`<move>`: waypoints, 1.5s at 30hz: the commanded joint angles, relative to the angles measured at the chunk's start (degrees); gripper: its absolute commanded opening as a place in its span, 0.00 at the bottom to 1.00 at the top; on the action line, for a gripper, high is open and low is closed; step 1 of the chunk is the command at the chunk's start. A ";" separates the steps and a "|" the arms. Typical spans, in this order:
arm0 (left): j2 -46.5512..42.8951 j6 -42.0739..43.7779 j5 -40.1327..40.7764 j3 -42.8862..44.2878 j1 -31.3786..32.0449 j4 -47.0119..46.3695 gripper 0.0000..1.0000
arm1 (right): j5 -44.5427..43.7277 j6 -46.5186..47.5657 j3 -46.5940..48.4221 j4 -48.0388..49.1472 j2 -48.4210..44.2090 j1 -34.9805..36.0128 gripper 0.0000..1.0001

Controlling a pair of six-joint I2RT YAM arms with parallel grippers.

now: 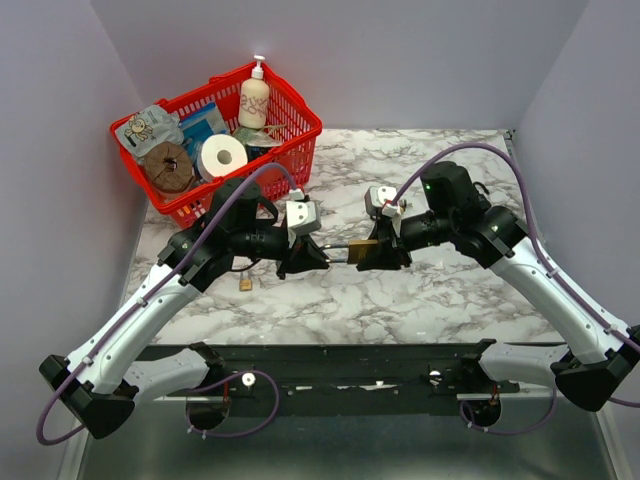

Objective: Lock with the key
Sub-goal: Lock the lock.

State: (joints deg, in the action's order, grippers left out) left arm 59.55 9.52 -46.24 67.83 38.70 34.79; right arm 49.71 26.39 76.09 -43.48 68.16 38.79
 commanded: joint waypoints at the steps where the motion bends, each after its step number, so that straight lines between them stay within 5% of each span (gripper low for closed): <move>1: 1.01 -4.50 -0.34 -0.50 1.99 -6.65 0.00 | 5.21 -2.04 0.81 9.21 0.04 1.64 0.01; 14: 1.80 -9.07 2.47 -4.72 6.12 -18.16 0.00 | 11.99 -13.37 -0.95 17.02 2.24 3.93 0.01; 26: 4.43 -12.42 3.35 -5.34 9.64 -25.20 0.00 | 10.93 -14.18 -2.18 19.58 4.17 8.67 0.01; 36: 1.88 -1.27 6.25 -1.75 7.36 -13.27 0.00 | 7.15 -11.45 -7.35 14.31 0.57 8.76 0.01; 45: 3.73 -2.48 7.91 2.03 6.39 -13.34 0.00 | 2.60 -13.20 -8.25 15.18 1.01 8.68 0.01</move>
State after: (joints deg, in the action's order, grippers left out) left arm 60.34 4.93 -42.61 64.55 43.79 38.41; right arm 49.80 16.93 66.81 -39.59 67.59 43.46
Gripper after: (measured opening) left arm 0.077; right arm 0.296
